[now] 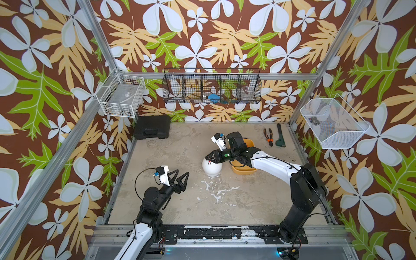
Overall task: Cover the protruding screws with screw protection sleeves
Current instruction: Adjust the screw protection sleeve on the screw.
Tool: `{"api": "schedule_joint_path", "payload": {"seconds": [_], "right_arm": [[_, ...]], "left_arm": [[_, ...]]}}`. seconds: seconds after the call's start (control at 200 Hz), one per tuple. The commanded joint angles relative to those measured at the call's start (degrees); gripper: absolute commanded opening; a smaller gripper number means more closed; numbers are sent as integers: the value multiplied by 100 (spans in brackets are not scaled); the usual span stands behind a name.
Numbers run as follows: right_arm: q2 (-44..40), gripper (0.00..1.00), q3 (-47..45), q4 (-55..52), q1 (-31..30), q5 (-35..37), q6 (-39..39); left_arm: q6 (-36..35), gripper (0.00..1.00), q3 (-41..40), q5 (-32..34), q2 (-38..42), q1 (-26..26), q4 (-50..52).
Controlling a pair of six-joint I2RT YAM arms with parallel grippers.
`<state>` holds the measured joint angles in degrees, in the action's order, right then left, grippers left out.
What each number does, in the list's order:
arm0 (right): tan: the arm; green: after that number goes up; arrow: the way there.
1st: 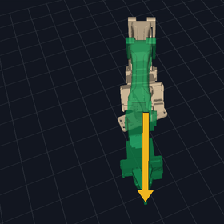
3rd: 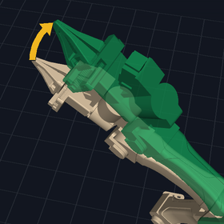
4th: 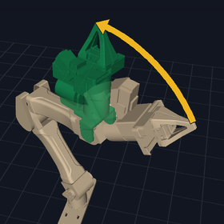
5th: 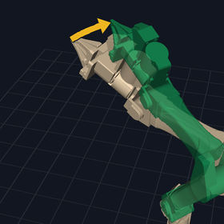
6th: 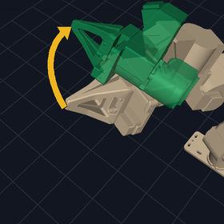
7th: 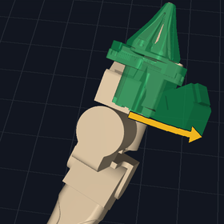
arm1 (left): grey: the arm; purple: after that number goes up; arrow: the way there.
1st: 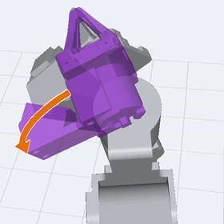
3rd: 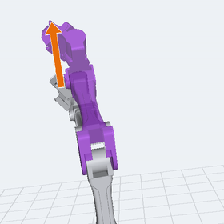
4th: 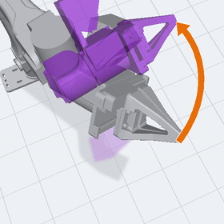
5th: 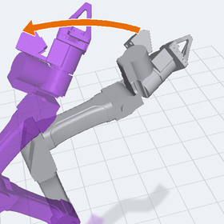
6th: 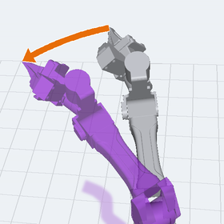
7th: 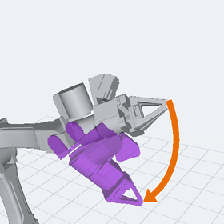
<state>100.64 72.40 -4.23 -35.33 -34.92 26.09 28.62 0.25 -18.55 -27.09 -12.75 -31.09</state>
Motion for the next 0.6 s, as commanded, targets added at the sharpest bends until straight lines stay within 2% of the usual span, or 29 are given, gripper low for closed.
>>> {"api": "schedule_joint_path", "payload": {"seconds": [0.0, 0.38, 0.596], "right_arm": [[8, 41, 25, -7, 1, 83, -113], [-11, 38, 40, -92, -9, 229, -175], [-185, 50, 196, -281, -9, 523, -244]], "left_arm": [[-66, 83, -276, -65, 2, 4, -187], [-65, 83, -288, -97, 11, 10, -217], [-61, 83, -289, -105, 2, 2, -231]]}}
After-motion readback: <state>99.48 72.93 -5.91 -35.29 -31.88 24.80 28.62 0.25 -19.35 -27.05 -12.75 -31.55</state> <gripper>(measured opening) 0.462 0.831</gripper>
